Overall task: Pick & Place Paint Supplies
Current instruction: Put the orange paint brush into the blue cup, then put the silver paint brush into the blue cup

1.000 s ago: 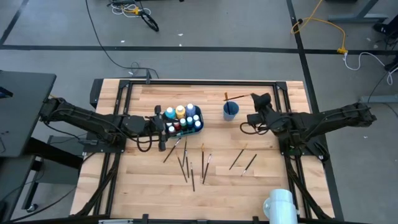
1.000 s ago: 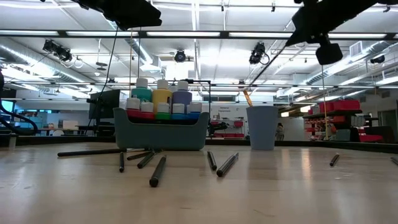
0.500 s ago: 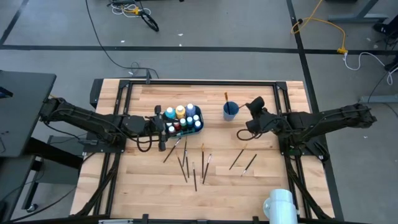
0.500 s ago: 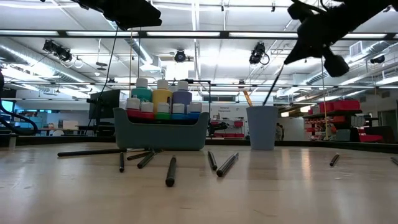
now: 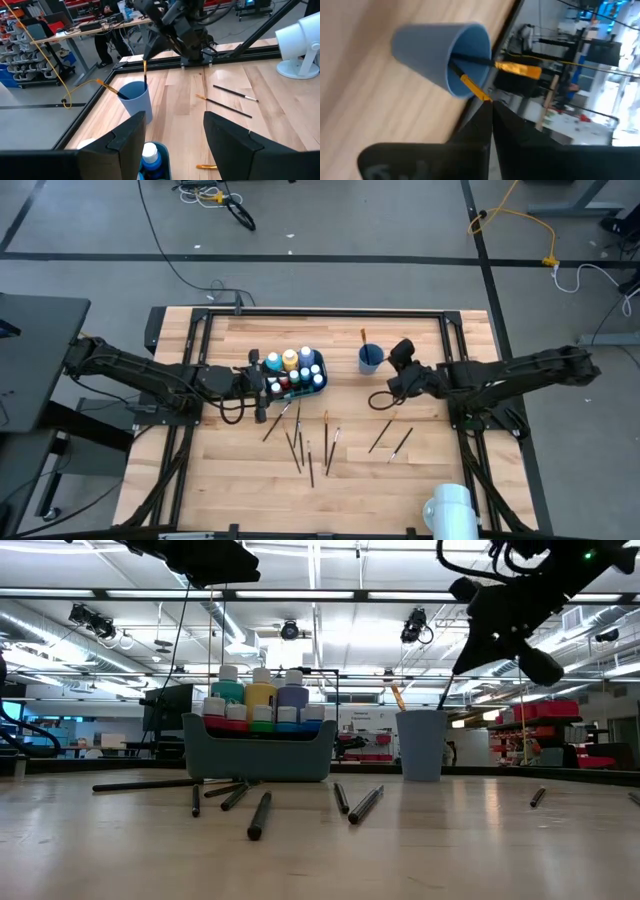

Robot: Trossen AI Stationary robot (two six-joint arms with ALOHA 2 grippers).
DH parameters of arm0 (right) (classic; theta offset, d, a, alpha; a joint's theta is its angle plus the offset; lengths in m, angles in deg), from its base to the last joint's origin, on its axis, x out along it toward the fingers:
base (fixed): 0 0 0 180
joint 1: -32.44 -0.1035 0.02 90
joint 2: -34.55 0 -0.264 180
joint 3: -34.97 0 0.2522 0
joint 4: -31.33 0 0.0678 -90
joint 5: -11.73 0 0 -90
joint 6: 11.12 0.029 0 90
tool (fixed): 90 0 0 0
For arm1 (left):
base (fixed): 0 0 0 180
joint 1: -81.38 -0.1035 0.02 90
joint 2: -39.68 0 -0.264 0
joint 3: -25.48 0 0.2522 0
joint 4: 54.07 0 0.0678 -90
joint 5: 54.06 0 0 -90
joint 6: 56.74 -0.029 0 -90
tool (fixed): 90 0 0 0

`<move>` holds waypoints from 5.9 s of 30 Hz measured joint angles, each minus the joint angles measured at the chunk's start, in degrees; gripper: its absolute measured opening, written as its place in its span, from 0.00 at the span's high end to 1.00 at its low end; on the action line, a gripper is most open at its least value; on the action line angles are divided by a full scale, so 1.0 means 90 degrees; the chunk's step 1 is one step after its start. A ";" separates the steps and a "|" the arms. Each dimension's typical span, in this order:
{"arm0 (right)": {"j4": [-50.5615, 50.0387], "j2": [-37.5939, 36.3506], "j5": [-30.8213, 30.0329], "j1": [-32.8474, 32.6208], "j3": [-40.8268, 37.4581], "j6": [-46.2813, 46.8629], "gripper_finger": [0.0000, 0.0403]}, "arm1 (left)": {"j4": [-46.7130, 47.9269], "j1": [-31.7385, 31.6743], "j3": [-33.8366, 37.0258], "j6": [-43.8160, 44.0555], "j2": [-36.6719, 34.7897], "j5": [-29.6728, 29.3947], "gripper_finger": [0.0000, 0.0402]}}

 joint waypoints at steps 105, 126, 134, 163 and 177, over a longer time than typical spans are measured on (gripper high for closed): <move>0.5332 0.2184 0.6569 0.0655 -0.0005 0.4997 0.75 | 0.0379 0.0001 0.0000 0.0554 0.0000 0.0023 0.48; 0.6019 0.4401 0.5747 -0.0417 0.0000 0.5303 0.75 | 0.0148 0.0002 -0.0002 0.0313 -0.0002 0.0017 0.48; 0.5943 0.5127 0.5364 -0.0408 0.0000 0.5327 0.75 | 0.0150 0.0001 -0.0002 0.0299 -0.0002 0.0019 0.48; 0.7133 0.5150 0.5010 -0.0550 -0.0002 0.7179 0.75 | 0.0148 0.0002 -0.0002 0.0291 -0.0002 -0.0002 0.48; 0.6756 0.5148 0.3463 -0.1291 0.0001 0.9720 0.77 | 0.0153 0.0002 -0.0002 0.0409 -0.0002 0.0046 0.48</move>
